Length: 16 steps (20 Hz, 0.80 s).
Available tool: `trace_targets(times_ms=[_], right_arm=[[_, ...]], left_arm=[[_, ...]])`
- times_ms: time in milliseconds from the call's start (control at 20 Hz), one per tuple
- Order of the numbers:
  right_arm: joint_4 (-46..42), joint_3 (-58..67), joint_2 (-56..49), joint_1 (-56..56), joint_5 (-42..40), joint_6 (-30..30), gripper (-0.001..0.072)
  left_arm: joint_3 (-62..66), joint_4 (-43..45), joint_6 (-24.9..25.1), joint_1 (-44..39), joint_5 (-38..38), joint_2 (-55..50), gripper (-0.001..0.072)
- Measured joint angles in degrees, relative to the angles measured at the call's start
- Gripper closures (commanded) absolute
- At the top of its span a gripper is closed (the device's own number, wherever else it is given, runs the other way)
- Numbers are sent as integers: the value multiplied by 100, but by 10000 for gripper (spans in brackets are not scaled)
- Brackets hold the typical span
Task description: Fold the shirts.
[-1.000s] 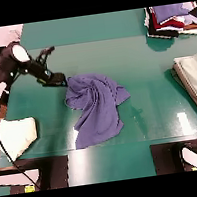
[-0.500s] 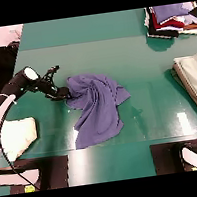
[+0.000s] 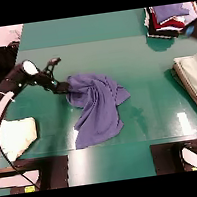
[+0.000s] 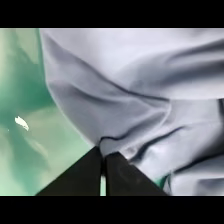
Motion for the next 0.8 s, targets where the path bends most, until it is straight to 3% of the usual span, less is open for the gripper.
trace_targets(times_ms=[50,150,400,700,750,800], right_arm=[[-4,-400,-2,157,66,-2,154],[9,-1410,-4,623,-70,0,155],[603,-3742,-476,2094,-1665,-103,156],[1554,-4131,-1648,3268,-2859,-581,162],[1611,-4037,-1803,3377,-2931,-621,276],[1659,-3915,-1954,3469,-2992,-651,504]], left_arm=[[173,122,0,-4,-50,101,684],[474,304,2,-4,-92,286,684],[782,492,4,-2,-170,507,683],[850,535,2,-4,-258,553,684],[850,538,2,-4,-282,555,683],[855,540,2,-2,-313,557,684]])
